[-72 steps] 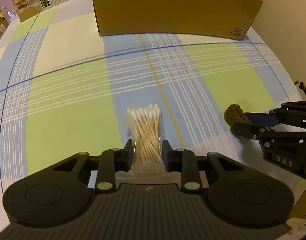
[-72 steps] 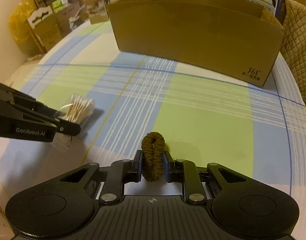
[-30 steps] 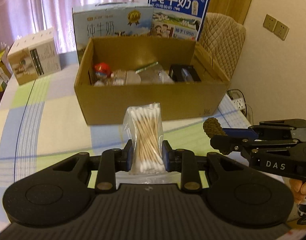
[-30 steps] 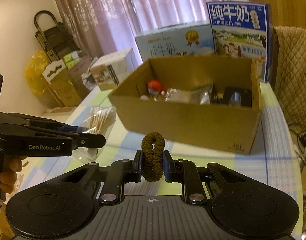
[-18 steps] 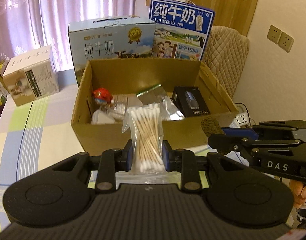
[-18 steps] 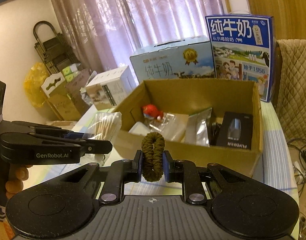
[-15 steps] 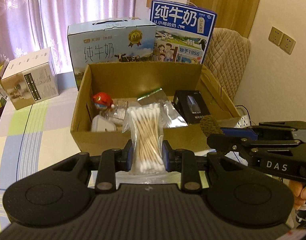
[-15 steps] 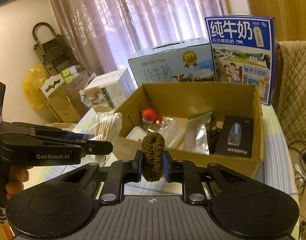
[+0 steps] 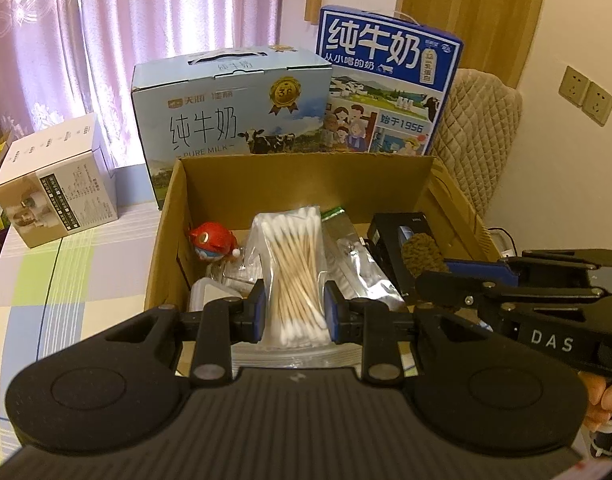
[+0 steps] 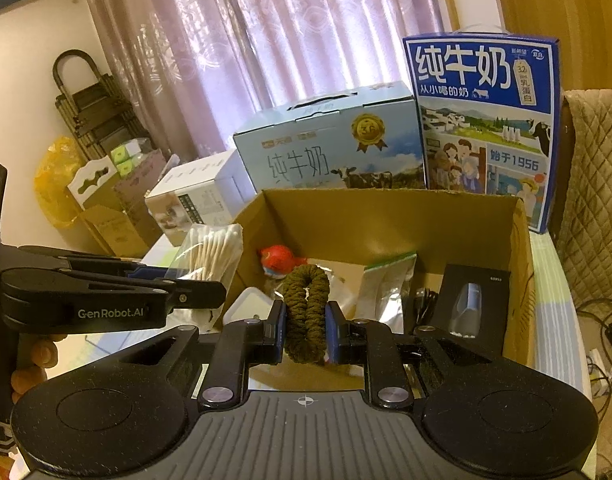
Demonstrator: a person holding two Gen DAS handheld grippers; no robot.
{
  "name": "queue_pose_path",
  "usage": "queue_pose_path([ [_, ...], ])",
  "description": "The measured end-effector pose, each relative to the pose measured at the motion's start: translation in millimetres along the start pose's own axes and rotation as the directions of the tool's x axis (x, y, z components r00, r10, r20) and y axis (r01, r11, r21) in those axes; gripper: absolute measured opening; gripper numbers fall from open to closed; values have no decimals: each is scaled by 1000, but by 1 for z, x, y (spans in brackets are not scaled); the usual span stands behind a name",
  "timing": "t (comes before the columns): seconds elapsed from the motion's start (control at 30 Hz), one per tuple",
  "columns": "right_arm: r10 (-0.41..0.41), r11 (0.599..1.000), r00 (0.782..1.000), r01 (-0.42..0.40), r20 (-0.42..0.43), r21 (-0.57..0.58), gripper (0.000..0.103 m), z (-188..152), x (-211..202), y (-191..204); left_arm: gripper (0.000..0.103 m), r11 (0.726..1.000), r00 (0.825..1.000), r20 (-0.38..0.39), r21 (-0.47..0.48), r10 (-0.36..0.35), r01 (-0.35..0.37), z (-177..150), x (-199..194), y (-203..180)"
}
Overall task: Organize objects
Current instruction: 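Carry the cotton swab bag and hair tie with both grippers into the box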
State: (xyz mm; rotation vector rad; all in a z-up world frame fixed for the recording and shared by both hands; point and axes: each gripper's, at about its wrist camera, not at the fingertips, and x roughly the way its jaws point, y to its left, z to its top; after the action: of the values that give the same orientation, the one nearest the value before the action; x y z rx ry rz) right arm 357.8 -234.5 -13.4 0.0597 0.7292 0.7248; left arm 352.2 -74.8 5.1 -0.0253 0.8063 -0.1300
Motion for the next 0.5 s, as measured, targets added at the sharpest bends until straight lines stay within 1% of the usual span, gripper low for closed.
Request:
queue_pose_path([
  [0.3,-14,1000,999,15,-32,23,17,8,27,-12,24,1000,999,-30,10,19,-19,8,25,4],
  [0.5,-24,998,998,28,-64,50,17,7,43,-20,25,999,997,-75,12,33,-33,6,46,10],
])
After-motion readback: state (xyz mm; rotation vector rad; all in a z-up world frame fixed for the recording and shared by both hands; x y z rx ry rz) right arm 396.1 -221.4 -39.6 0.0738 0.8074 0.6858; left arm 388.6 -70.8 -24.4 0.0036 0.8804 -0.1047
